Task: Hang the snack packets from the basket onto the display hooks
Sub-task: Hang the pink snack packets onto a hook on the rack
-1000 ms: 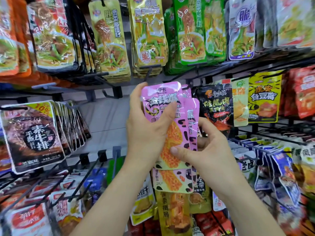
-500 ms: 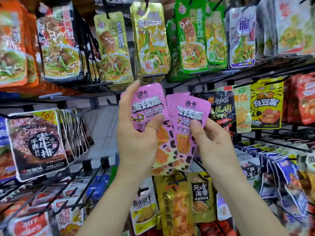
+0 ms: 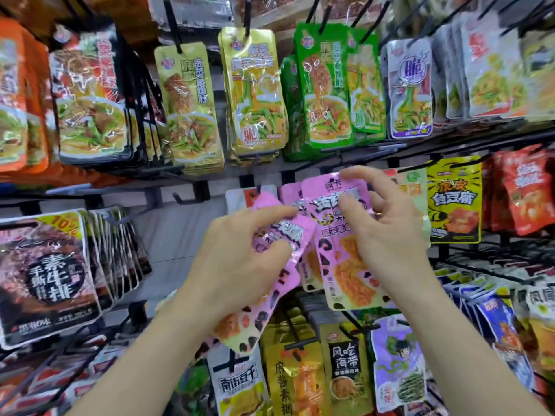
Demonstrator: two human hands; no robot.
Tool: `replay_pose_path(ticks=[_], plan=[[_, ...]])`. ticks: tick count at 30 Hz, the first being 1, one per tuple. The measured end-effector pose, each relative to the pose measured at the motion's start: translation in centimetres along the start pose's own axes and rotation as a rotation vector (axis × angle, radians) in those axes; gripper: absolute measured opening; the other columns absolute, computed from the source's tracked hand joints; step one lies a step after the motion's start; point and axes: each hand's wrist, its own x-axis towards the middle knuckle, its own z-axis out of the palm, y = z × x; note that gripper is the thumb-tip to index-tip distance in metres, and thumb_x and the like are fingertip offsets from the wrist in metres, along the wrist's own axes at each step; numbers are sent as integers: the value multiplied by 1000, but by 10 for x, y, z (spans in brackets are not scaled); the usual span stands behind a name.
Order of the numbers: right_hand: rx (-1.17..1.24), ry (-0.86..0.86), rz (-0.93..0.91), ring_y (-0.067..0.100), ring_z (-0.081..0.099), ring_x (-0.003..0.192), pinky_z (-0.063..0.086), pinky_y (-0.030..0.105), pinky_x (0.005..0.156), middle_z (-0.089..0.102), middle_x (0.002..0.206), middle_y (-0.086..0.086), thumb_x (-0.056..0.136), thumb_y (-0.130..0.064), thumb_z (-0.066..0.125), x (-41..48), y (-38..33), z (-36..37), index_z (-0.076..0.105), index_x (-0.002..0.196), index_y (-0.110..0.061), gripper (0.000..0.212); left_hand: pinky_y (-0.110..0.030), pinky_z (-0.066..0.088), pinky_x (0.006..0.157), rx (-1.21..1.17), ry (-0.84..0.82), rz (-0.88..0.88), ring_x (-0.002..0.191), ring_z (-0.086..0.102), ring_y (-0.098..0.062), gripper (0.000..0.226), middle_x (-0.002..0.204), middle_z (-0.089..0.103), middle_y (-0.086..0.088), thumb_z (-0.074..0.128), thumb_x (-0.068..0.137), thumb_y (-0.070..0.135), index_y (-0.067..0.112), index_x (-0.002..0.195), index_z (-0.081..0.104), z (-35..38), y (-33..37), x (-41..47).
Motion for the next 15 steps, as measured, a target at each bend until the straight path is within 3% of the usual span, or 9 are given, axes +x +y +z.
replay_pose_path(ticks=[1, 3, 6, 9, 11, 13, 14, 15], plan=[[-36, 8, -18, -1, 43, 48, 31, 10, 50, 64, 82, -12, 93, -20, 62, 4, 2, 2, 65, 109, -30, 20, -4, 35, 54, -11, 7, -15, 49, 50, 3, 34, 75, 62, 25, 55, 78, 29, 38, 107, 72, 0, -1, 2], [-74, 30, -29, -7, 50, 57, 32, 8, 56, 62, 81, -18, 91, -27, 66, 10, 6, 8, 68, 109, -26, 18, -7, 39, 62, 34, 3, -6, 66, 55, 8, 22, 73, 60, 26, 56, 88, 39, 39, 100, 74, -1, -3, 6], [-125, 62, -52, -6, 50, 63, 33, 9, 60, 58, 76, -24, 88, -28, 69, 15, 7, 14, 70, 107, -25, 19, -31, 47, 73, 184, -97, 28, 77, 53, -8, 30, 80, 57, 8, 47, 91, 51, 39, 99, 73, -1, -8, 14], [-142, 110, -52, 1, 43, 56, 35, 11, 54, 54, 67, -23, 85, -26, 73, 14, 5, 14, 71, 103, -26, 18, -35, 48, 78, 162, -126, 44, 83, 55, -4, 26, 88, 59, 9, 49, 92, 47, 40, 105, 71, -1, -8, 20], [-138, 116, -38, -1, 48, 63, 38, 9, 58, 58, 74, -23, 85, -25, 73, 14, 4, 12, 71, 104, -26, 19, -34, 48, 87, 122, -127, 50, 96, 57, -2, 26, 102, 63, 15, 52, 94, 41, 45, 116, 64, -2, -5, 24], [-144, 118, -31, -14, 54, 78, 37, 1, 68, 62, 88, -27, 85, -25, 73, 14, 4, 11, 71, 105, -26, 20, -31, 45, 97, 152, -170, 53, 114, 54, -2, 37, 126, 60, 15, 51, 96, 40, 50, 132, 49, -3, -5, 28], [-145, 121, -27, -18, 54, 84, 36, -1, 72, 62, 92, -28, 85, -26, 73, 15, 5, 10, 71, 106, -26, 21, -29, 44, 97, 176, -208, 55, 113, 54, 1, 43, 135, 55, 16, 50, 96, 40, 51, 138, 41, -3, -5, 30], [-149, 123, -22, -20, 53, 87, 36, -2, 74, 62, 93, -29, 85, -26, 73, 16, 5, 10, 71, 106, -27, 22, -29, 46, 91, 191, -253, 53, 98, 58, 6, 48, 138, 54, 15, 49, 97, 39, 52, 141, 34, -3, -5, 33]])
